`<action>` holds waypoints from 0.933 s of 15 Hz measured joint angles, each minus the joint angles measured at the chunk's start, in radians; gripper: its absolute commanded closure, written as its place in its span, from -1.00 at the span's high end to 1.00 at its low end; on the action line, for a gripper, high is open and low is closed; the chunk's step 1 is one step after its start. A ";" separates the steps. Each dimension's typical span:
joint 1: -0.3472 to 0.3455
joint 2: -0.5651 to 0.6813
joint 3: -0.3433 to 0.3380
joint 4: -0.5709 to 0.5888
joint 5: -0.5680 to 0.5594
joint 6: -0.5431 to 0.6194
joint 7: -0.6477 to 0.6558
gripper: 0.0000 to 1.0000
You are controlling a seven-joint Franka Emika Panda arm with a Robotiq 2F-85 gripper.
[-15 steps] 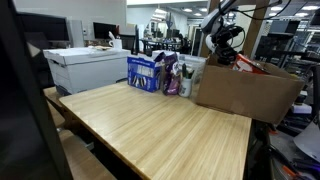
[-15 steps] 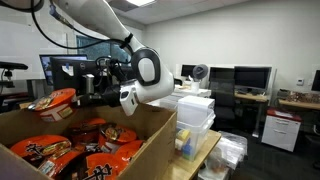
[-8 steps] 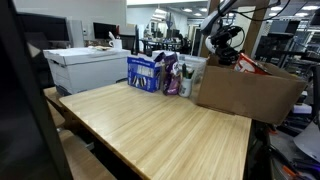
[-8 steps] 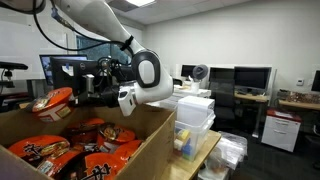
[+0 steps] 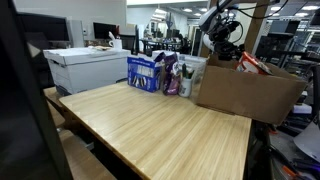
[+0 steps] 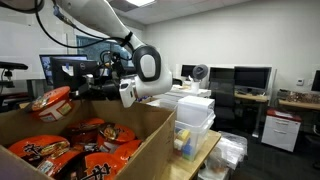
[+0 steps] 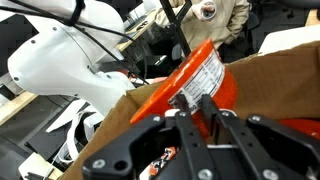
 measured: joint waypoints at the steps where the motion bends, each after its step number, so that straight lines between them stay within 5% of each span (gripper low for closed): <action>1: 0.009 -0.007 0.001 0.003 0.000 -0.006 0.000 -0.98; 14: 0.082 -0.143 0.005 0.002 -0.039 -0.045 0.046 -0.94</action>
